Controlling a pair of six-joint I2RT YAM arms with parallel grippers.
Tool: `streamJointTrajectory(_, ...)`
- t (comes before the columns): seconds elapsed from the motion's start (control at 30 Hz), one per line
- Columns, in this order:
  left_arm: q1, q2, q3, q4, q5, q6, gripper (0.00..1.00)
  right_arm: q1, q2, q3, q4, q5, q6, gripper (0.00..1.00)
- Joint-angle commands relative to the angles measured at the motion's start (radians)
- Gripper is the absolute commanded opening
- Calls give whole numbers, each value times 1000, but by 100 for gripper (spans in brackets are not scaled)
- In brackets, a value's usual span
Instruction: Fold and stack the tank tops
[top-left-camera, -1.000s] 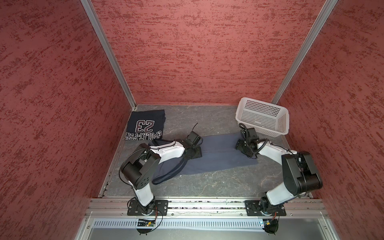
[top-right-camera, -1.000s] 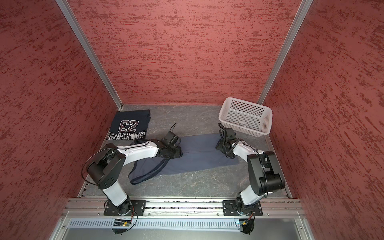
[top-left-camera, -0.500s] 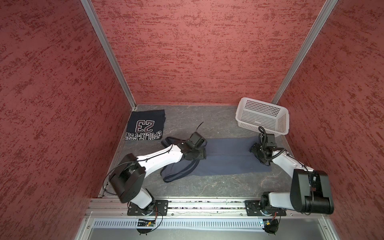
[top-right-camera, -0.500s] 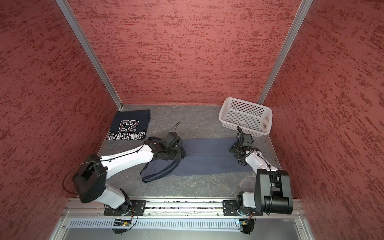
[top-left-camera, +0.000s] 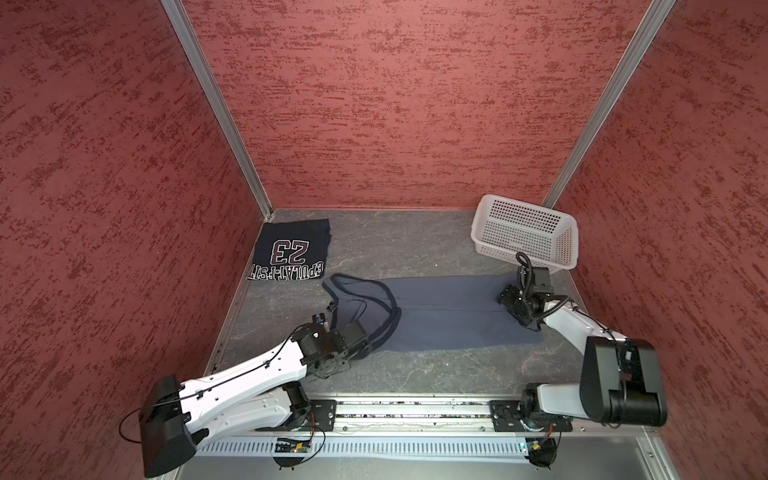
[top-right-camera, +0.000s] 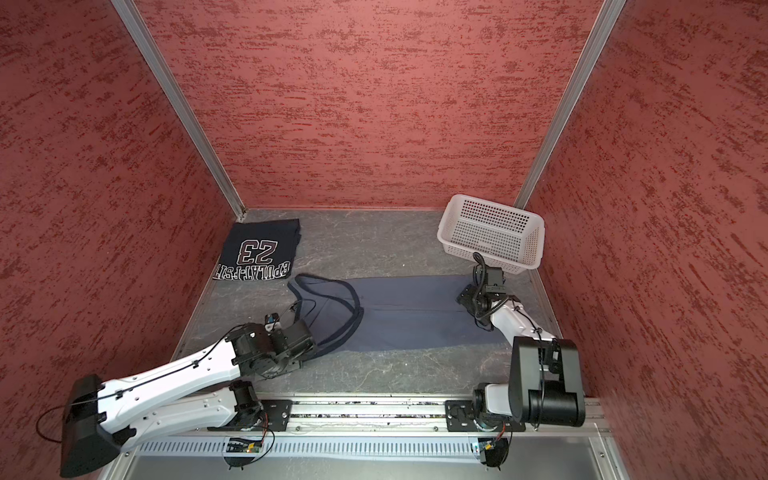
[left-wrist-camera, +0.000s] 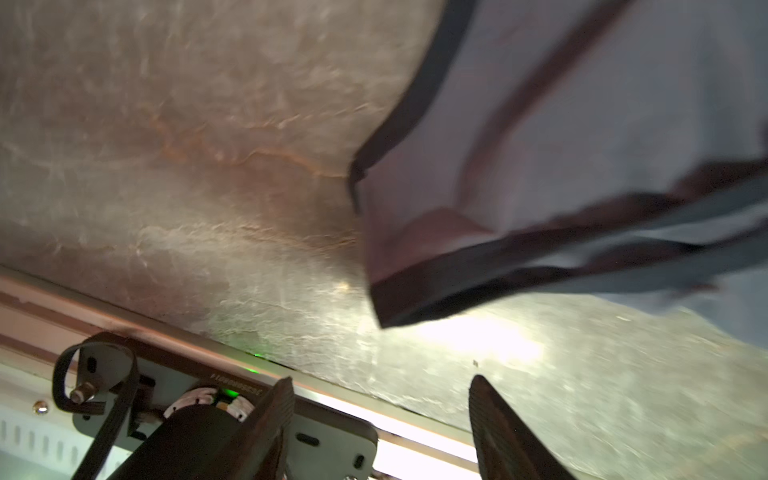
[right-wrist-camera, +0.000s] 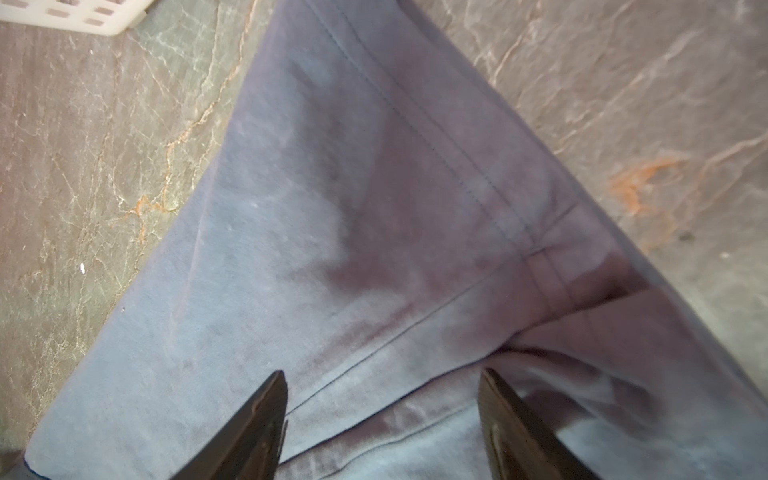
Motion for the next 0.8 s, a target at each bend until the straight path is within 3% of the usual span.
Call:
streamJointTrajectory(0.0,11,-63,-90,196,12,-41,68,1,0,16,21,-30,-20,74)
streamJointTrajectory(0.13,86,-78,-177,357,62,13,64,2,-5,17,20,-56,-29,74)
streamJointTrajectory(0.4,273,-18,-113,343,45,198,29,2,-12,10,12,-44,-35,74)
streamJointTrajectory(0.77,479,135,-51,474,120,389,11,2,-4,15,2,-22,-41,75)
